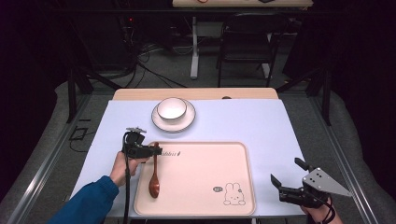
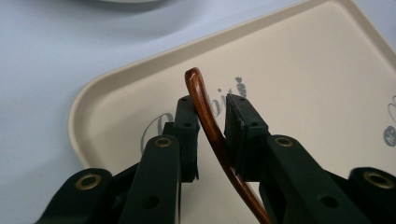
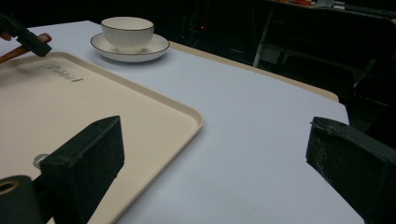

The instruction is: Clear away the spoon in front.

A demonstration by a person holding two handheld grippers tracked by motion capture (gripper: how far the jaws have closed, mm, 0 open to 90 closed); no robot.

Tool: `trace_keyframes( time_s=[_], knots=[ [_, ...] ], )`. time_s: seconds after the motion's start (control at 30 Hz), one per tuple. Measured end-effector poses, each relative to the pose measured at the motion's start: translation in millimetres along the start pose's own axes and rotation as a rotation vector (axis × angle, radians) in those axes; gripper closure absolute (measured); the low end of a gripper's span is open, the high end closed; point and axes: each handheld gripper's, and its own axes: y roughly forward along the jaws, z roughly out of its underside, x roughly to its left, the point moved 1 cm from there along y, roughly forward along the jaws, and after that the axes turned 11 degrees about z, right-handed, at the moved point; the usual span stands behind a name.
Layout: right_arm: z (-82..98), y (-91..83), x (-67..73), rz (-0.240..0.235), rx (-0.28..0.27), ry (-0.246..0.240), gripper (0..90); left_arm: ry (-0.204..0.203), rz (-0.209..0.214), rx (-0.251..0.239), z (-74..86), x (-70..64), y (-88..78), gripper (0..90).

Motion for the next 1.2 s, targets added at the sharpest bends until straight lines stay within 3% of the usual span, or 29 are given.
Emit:
trace_keyframes(
  time_s=[0.4,0.57,0.93,1.07,1.2],
  knots=[
    [0.0,0.1,0.1,-0.002,0.000,-0.004,3.6,0.020,-0.070,0.031,3.2,1.1,8.2,71.4],
    [0.0,-0.2,0.3,-0.001,0.000,-0.003,3.6,0.032,-0.101,0.043,3.8,1.3,9.1,64.2],
    [0.0,-0.7,0.2,-0.001,-0.004,-0.005,3.6,0.083,-0.167,0.047,1.9,-4.4,6.4,28.7],
    [0.0,-0.7,0.1,-0.001,-0.004,0.001,3.6,0.099,-0.190,0.012,-1.3,-7.8,-4.1,17.7],
    [0.0,-0.6,0.0,0.000,-0.004,0.002,3.6,0.121,-0.212,-0.054,-5.2,-15.2,-23.0,14.4]
  ],
)
